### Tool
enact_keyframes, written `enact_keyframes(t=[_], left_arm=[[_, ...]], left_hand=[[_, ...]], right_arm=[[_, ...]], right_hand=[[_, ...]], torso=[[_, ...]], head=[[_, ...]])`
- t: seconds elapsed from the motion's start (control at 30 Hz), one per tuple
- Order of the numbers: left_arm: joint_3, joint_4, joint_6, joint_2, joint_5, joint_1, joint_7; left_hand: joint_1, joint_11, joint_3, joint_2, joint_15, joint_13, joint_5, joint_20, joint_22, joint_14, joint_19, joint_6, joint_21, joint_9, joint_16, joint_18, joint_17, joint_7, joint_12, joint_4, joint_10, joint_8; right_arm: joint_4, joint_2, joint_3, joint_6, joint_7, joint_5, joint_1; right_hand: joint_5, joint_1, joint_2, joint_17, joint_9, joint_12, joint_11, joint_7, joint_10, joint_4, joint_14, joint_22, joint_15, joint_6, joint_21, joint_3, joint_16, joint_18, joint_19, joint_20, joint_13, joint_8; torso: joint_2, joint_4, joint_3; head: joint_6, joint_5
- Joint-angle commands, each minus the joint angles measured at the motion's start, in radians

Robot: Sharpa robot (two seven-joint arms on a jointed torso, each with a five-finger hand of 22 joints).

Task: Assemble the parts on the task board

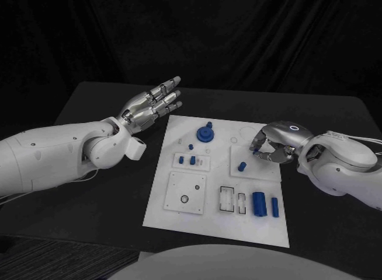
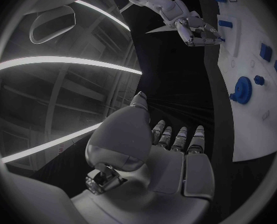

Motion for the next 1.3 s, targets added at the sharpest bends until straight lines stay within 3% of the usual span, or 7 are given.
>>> enact_keyframes(t=[0.03,0.27,0.47,0.7,0.97,1.3], left_arm=[[0.001,0.001,0.012,0.002,0.006,-0.001,0.001],[0.001,0.000,0.012,0.003,0.006,-0.002,-0.007],[0.001,0.000,0.012,0.004,0.006,-0.002,-0.009],[0.001,-0.003,0.010,0.006,0.006,-0.002,-0.010],[0.001,-0.008,0.013,0.012,0.006,-0.003,-0.011],[0.001,-0.012,0.013,0.019,0.006,-0.004,-0.011]], left_hand=[[0.004,0.004,0.000,0.010,0.008,-0.001,0.007,0.010,0.002,0.000,0.001,0.001,0.005,0.001,-0.004,0.019,-0.001,0.012,-0.007,-0.008,0.002,0.007],[0.006,0.002,-0.001,0.020,0.010,-0.001,0.014,0.013,0.003,0.000,0.002,0.033,0.005,0.006,-0.004,0.018,-0.001,0.038,-0.007,-0.011,0.002,0.016],[0.006,0.003,-0.001,0.020,0.010,-0.001,0.014,0.013,0.003,0.000,0.002,0.032,0.005,0.006,-0.004,0.018,-0.001,0.039,-0.007,-0.011,0.002,0.016],[0.006,0.003,-0.001,0.021,0.010,-0.001,0.014,0.013,0.002,0.000,0.002,0.031,0.005,0.006,-0.004,0.018,-0.001,0.038,-0.007,-0.011,0.002,0.016],[0.008,0.005,0.001,0.026,0.009,-0.001,0.018,0.014,0.002,0.000,0.002,0.029,0.005,0.005,-0.004,0.018,-0.001,0.037,-0.007,-0.012,0.002,0.015],[0.011,0.007,0.002,0.030,0.009,-0.001,0.024,0.014,0.002,0.000,0.002,0.027,0.005,0.005,-0.004,0.018,-0.001,0.037,-0.007,-0.014,0.002,0.016]], right_arm=[[0.019,-0.012,0.001,-0.051,0.037,-0.011,0.011],[0.056,-0.036,0.001,-0.053,0.034,-0.011,0.034],[0.087,-0.049,0.001,-0.058,0.029,-0.011,0.049],[0.164,-0.045,0.001,-0.045,0.028,-0.011,0.056],[0.200,0.012,0.000,-0.006,0.034,-0.011,0.054],[0.161,0.131,0.000,0.041,0.048,-0.011,0.023]], right_hand=[[-0.005,-0.003,0.004,0.007,-0.001,-0.007,-0.021,0.005,0.013,0.003,0.043,0.194,-0.006,-0.004,0.011,0.001,0.007,-0.010,0.009,-0.005,-0.002,-0.004],[-0.009,-0.004,0.005,0.016,-0.001,-0.010,-0.020,0.005,0.012,0.003,0.045,0.197,-0.006,-0.004,0.021,0.001,0.012,-0.012,0.012,-0.005,-0.003,-0.005],[-0.011,-0.003,0.006,0.019,-0.001,-0.011,-0.020,0.005,0.010,0.002,0.046,0.197,-0.006,-0.005,0.021,0.002,0.013,-0.013,0.012,-0.005,-0.004,-0.006],[-0.013,-0.003,0.005,0.019,-0.002,-0.012,-0.020,0.006,0.010,0.002,0.046,0.197,-0.005,-0.007,0.020,0.002,0.013,-0.012,0.012,-0.005,-0.004,-0.008],[-0.015,-0.001,0.004,0.019,-0.003,-0.015,-0.019,0.007,0.009,-0.001,0.046,0.197,-0.005,-0.011,0.020,0.003,0.013,-0.012,0.012,-0.005,-0.005,-0.011],[-0.016,0.001,0.006,0.020,-0.003,-0.015,-0.019,0.007,0.010,-0.002,0.046,0.196,-0.005,-0.012,0.018,0.004,0.013,-0.012,0.011,-0.005,-0.005,-0.012]], torso=[[0.000,0.0006,-0.0002],[0.000,-0.0012,-0.0001],[-0.001,0.0014,0.0007],[-0.002,0.0008,0.0013],[-0.003,0.0006,-0.0003],[-0.002,0.0049,0.0007]], head=[[-0.001,0.001],[-0.001,0.002],[-0.003,0.001],[-0.008,0.003],[-0.011,0.005],[-0.011,0.017]])
